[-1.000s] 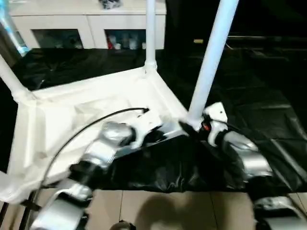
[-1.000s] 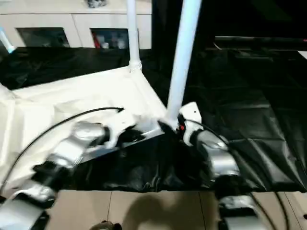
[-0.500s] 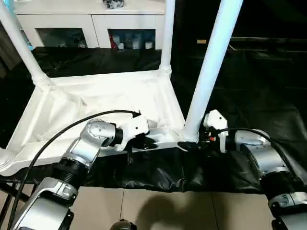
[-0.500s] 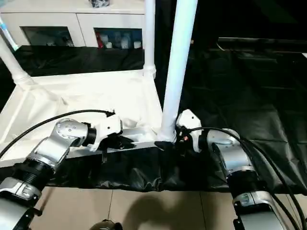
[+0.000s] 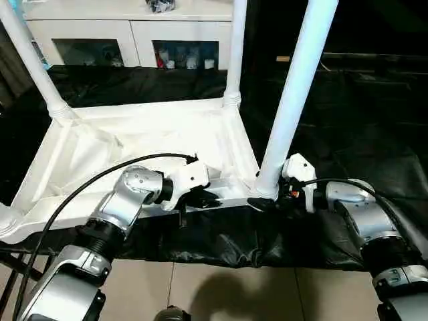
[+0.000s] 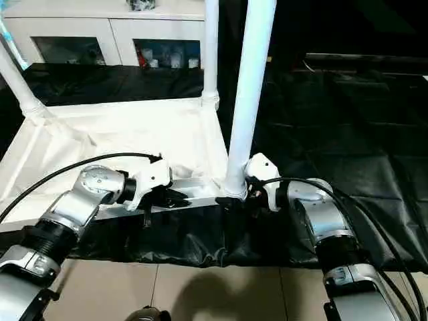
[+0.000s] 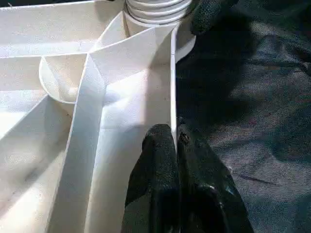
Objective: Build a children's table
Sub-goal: Rotate leg to tighten
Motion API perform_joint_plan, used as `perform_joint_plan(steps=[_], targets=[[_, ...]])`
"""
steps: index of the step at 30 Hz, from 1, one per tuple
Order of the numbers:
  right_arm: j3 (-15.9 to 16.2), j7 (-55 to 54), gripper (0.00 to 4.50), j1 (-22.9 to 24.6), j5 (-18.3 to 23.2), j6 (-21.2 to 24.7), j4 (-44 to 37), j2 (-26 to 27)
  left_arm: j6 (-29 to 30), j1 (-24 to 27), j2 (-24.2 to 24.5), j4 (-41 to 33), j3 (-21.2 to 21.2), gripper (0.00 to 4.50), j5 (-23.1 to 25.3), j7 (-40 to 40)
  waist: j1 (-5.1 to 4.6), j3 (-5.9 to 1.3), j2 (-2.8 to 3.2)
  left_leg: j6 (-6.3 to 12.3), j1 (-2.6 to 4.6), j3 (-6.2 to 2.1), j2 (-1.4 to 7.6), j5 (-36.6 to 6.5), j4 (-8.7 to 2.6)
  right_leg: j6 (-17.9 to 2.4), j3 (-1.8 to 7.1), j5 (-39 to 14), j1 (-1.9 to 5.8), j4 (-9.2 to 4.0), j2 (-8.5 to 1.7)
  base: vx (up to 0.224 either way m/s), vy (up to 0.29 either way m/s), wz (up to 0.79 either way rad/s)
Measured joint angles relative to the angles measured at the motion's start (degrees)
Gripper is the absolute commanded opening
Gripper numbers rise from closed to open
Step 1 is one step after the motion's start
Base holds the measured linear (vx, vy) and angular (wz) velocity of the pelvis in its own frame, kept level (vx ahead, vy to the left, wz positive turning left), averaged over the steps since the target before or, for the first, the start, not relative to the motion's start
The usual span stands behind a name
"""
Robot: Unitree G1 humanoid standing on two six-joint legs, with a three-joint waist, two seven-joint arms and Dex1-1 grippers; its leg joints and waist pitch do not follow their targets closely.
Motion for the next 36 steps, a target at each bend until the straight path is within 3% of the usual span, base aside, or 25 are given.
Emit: perform_joint_plan(steps=[16,17,19,21,24,27,33,36], targets=[[0.0,-0.2,3.88,-0.8,-0.1,-1.4,2.0,0.2,-0.4,-0.7,0.0,1.2,-0.2,0.0,0.1,0.1,0.05,0.01,-0.02,0.0,0.0,0.0,0.05,0.0,0.24,0.0,0.02,0.0,-0.03,0.27,0.0,0.0,0.0,0.0],[0.0,-0.1,3.62,-0.8,-0.1,-1.4,2.1,0.2,-0.5,-0.7,0.1,1.2,-0.2,0.0,0.1,0.0,0.06,0.01,-0.02,0.0,0.0,0.0,0.05,0.0,0.24,0.0,0.02,0.0,-0.03,0.26,0.0,0.0,0.0,0.0],[-0.2,-0.1,3.62,-1.1,0.0,-1.2,2.5,0.2,-1.0,-0.9,0.1,1.6,-0.2,0.0,0.0,-0.2,0.08,0.01,-0.02,0.0,0.0,0.0,0.05,0.0,0.24,0.0,0.01,0.0,-0.03,0.26,0.0,0.0,0.0,0.0],[-0.4,0.0,3.28,-1.1,0.0,-1.0,2.6,0.3,-1.3,-1.2,0.1,2.2,-0.3,0.0,0.0,-0.3,0.17,0.01,-0.01,0.0,0.0,0.0,0.05,0.0,0.24,0.0,0.01,0.0,-0.03,0.27,0.0,0.0,0.0,0.0],[-0.8,-0.2,3.21,-1.0,0.3,-0.4,2.5,0.4,-1.5,-1.3,0.1,2.4,-0.4,0.0,0.0,-0.5,0.25,0.0,-0.01,0.0,0.0,0.0,0.05,0.0,0.24,0.0,0.01,0.0,-0.03,0.27,0.0,0.0,0.0,0.0],[-1.3,-0.7,2.83,-0.4,1.3,0.5,1.9,0.7,-1.5,-1.3,0.0,2.4,-0.4,0.0,0.0,-0.6,0.34,0.0,-0.02,0.0,0.0,0.0,0.06,0.0,0.24,0.0,0.01,0.0,-0.03,0.27,0.0,0.0,0.0,0.0],[-3.4,-6.4,2.7,2.6,1.8,3.3,-1.1,2.8,1.8,-1.8,-1.3,2.7,-0.3,0.0,0.3,1.0,0.6,-0.08,-0.17,-0.01,0.28,0.04,0.06,0.0,0.23,0.0,0.06,0.0,0.16,0.32,0.0,0.0,0.0,0.0],[-6.3,-16.2,2.7,3.7,1.2,5.1,-1.3,6.6,5.0,-2.0,-4.3,2.8,0.3,0.0,2.3,6.7,0.45,-0.09,-0.54,-0.03,0.77,0.05,0.05,0.0,0.14,0.0,0.09,0.0,0.53,0.28,-0.02,0.0,0.0,0.0]])
